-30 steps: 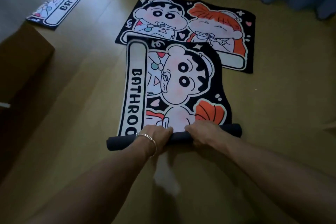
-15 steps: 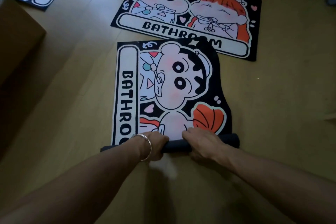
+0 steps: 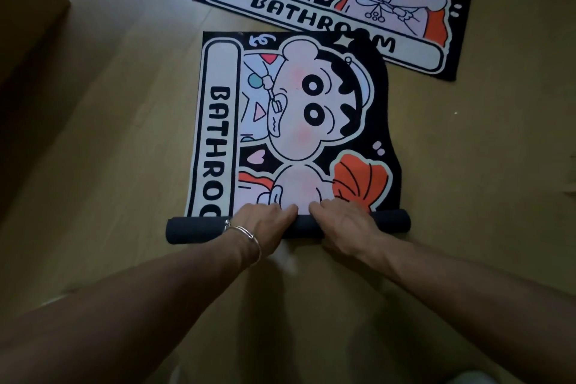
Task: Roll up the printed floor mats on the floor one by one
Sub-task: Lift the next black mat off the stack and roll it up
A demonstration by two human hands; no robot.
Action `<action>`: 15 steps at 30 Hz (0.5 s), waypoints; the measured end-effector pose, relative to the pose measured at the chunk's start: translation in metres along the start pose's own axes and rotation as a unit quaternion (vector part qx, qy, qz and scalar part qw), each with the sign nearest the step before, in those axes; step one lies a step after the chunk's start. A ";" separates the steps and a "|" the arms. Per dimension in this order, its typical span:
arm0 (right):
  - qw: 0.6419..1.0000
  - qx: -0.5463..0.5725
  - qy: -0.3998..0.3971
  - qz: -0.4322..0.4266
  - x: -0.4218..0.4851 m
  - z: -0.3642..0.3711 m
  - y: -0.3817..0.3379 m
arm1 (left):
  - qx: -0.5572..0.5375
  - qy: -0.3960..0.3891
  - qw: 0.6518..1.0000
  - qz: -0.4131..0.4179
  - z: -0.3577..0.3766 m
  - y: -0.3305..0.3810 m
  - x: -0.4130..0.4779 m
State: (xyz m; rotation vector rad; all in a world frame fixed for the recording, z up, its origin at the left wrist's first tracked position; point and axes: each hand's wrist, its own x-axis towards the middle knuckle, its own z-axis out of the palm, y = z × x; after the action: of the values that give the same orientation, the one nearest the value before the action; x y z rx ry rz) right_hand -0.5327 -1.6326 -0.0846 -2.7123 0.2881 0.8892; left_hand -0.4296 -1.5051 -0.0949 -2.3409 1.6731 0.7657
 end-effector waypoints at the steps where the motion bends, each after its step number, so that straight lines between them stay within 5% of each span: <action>1: 0.999 0.023 -0.032 0.017 0.002 -0.002 0.000 | 0.003 0.010 1.000 -0.007 0.001 0.003 -0.002; 5: 0.989 0.070 -0.122 0.051 0.011 -0.010 0.000 | -0.011 0.006 0.999 -0.047 0.003 0.006 -0.004; 10: 0.998 0.057 -0.012 0.007 0.005 0.003 -0.009 | -0.041 -0.047 0.998 -0.031 -0.004 0.001 0.002; 15: 0.992 0.092 -0.078 0.031 0.015 -0.008 -0.005 | -0.005 0.003 1.000 -0.009 -0.002 0.001 -0.003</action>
State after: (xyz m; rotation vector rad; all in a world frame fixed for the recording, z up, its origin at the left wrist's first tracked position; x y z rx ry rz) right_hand -0.5154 -1.6317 -0.0867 -2.4612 0.4024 1.0317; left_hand -0.4308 -1.5040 -0.0920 -2.3656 1.6517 0.7664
